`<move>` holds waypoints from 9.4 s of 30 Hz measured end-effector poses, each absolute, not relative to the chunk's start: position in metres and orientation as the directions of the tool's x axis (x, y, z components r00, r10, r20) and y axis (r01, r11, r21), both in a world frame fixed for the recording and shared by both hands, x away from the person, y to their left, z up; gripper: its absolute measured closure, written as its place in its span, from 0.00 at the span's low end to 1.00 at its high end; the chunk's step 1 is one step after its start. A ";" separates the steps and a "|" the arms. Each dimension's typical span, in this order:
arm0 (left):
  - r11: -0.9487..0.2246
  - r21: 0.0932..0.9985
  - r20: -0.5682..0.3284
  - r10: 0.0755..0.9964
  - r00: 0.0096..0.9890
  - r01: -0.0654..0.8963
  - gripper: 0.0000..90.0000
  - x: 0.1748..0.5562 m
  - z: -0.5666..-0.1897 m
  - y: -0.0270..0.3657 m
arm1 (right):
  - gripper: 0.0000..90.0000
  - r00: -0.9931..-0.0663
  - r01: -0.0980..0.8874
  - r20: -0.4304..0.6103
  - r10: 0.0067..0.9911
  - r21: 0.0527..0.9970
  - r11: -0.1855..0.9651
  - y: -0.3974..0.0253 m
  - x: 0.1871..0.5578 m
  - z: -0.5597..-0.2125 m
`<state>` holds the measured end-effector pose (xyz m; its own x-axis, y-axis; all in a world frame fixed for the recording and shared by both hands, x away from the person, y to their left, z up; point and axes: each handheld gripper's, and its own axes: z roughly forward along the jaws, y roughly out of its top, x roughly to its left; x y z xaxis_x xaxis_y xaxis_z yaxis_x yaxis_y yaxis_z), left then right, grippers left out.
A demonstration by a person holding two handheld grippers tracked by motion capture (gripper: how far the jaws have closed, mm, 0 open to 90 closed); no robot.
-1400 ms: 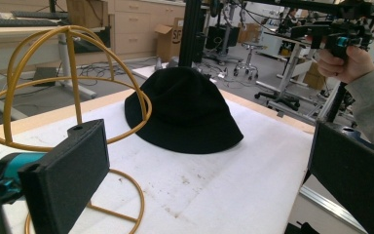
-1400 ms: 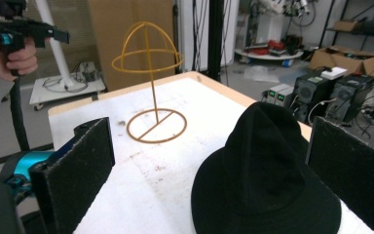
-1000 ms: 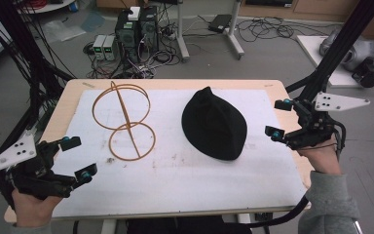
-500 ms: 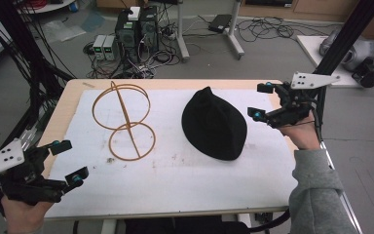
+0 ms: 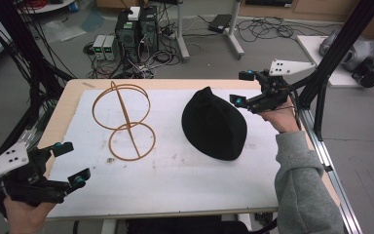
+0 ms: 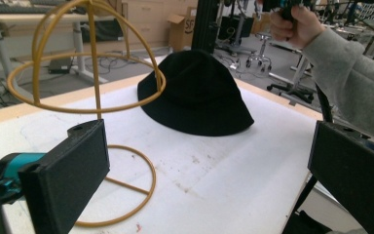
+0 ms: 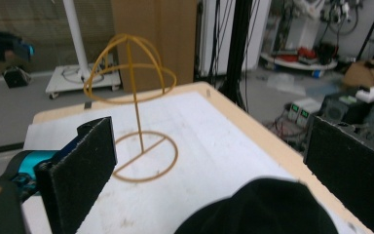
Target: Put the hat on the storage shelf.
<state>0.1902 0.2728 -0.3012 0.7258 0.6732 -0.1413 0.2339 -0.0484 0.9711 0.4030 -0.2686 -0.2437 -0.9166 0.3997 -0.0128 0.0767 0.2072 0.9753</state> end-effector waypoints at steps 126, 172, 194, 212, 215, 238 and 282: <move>-0.051 0.964 -0.153 0.700 0.697 0.262 0.02 0.189 -0.307 0.278 | 0.91 -0.817 0.299 0.020 0.576 0.869 0.395 -0.227 0.470 -0.321; -0.053 0.962 -0.159 0.691 0.705 0.268 0.02 0.193 -0.309 0.274 | 0.92 -0.877 0.102 -0.127 0.464 0.893 0.438 -0.232 0.437 -0.136; -0.055 0.963 -0.152 0.695 0.703 0.263 0.02 0.187 -0.307 0.274 | 0.92 -0.887 0.034 -0.186 0.422 0.886 0.463 -0.213 0.425 -0.102; -0.051 0.962 -0.154 0.710 0.687 0.269 0.02 0.176 -0.309 0.278 | 0.93 -0.926 -0.064 -0.238 0.294 0.865 0.497 -0.153 0.414 -0.080; -0.054 0.961 -0.152 0.714 0.684 0.270 0.02 0.173 -0.309 0.278 | 0.93 -0.932 -0.088 -0.248 0.266 0.864 0.495 -0.139 0.413 -0.079; -0.058 0.960 -0.144 0.738 0.659 0.276 0.02 0.148 -0.309 0.280 | 0.93 -0.956 -0.177 -0.266 0.123 0.858 0.483 -0.046 0.410 -0.090; -0.055 0.957 -0.148 0.753 0.641 0.285 0.02 0.138 -0.311 0.285 | 0.94 -0.979 -0.135 -0.194 0.069 0.860 0.492 0.029 0.419 -0.162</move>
<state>0.1379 0.2851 -0.3109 0.6415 0.7528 -0.1478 0.2853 -0.0552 0.9568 0.4192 0.0285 -0.1619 -0.9786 0.0692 -0.1936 -0.1352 0.4924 0.8598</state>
